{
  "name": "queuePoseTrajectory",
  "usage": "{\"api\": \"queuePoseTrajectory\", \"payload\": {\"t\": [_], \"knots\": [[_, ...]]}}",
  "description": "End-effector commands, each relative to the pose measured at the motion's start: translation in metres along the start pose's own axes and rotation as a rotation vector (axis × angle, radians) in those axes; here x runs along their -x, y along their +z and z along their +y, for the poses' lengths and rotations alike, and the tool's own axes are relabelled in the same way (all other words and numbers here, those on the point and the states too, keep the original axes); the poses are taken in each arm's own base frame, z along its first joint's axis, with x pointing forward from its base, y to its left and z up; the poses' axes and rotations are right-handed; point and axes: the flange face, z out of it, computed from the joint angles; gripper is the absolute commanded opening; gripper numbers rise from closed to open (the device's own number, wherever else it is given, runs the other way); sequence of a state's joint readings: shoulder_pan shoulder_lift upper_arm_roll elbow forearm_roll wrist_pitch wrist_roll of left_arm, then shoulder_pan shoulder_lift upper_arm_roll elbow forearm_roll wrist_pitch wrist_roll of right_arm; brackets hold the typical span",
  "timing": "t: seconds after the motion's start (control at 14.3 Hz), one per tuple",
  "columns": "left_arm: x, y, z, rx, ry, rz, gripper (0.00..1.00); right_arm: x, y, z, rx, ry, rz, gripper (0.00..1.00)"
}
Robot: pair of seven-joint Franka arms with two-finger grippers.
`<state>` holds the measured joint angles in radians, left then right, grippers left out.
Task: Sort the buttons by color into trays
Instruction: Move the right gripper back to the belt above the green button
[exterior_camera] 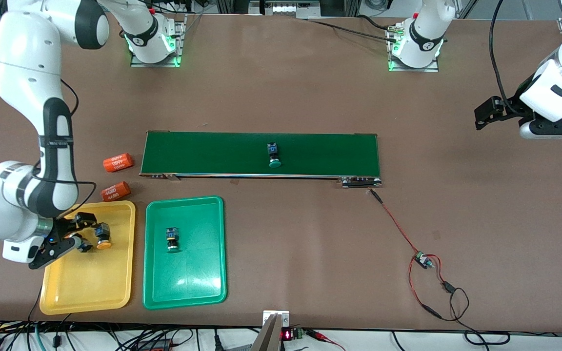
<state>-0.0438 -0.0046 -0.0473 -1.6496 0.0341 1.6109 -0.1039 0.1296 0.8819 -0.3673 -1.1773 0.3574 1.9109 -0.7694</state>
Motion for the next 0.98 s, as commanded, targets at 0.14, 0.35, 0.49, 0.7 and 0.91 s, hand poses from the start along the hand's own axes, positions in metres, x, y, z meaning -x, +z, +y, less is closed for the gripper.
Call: {"api": "queuePoseTrajectory", "payload": {"t": [0.14,0.35,0.49,0.7,0.91], "knots": [[0.002,-0.008,-0.001,0.003,0.020,-0.003,1.00,0.006,-0.056,-0.050,-0.085,0.141,-0.058,1.00],[0.002,-0.008,-0.001,0.003,0.018,-0.003,1.00,-0.003,-0.074,-0.105,-0.057,0.210,-0.083,1.00],[0.002,-0.008,-0.001,0.003,0.018,-0.003,1.00,-0.011,-0.083,-0.148,-0.030,0.262,-0.102,1.00],[0.002,-0.008,-0.002,0.003,0.017,-0.003,1.00,-0.025,-0.083,-0.215,-0.022,0.373,-0.117,1.00],[0.002,-0.008,-0.002,0.003,0.015,-0.005,1.00,-0.040,-0.073,-0.271,-0.006,0.432,-0.135,1.00]]}}
